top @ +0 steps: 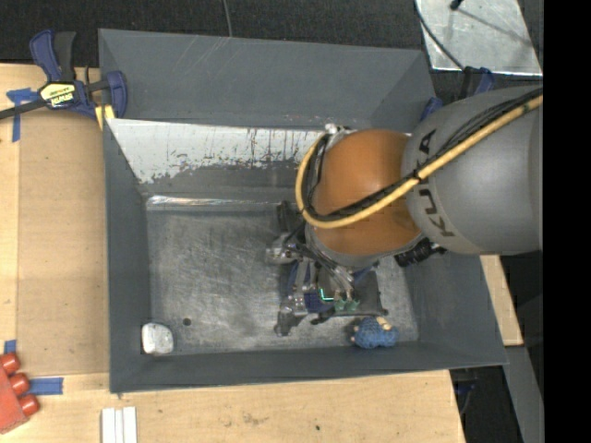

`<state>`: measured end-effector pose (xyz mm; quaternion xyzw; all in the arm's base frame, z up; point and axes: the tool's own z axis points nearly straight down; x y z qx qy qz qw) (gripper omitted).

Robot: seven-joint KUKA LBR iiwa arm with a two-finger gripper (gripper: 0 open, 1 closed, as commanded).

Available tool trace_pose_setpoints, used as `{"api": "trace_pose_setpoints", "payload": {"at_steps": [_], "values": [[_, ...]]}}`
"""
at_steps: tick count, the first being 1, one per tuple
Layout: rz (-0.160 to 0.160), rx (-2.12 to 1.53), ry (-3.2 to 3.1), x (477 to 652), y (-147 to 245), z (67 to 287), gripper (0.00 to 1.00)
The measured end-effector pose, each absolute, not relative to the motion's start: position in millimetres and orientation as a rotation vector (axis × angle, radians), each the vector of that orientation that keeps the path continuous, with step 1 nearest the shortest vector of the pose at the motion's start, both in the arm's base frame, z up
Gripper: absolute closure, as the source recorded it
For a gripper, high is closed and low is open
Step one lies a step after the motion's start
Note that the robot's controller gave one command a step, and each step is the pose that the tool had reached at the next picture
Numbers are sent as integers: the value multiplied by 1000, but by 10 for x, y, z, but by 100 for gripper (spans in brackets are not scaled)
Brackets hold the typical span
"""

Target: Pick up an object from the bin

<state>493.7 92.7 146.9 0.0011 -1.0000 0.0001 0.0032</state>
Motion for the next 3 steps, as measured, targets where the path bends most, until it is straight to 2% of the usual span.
{"api": "trace_pose_setpoints", "payload": {"at_steps": [1, 2, 3], "values": [[7, -69, -3138, 5012, -138, 962, 0], [0, -59, -3143, 5026, -86, 986, 100], [2, 305, -3137, 5116, -34, 2279, 100]]}}
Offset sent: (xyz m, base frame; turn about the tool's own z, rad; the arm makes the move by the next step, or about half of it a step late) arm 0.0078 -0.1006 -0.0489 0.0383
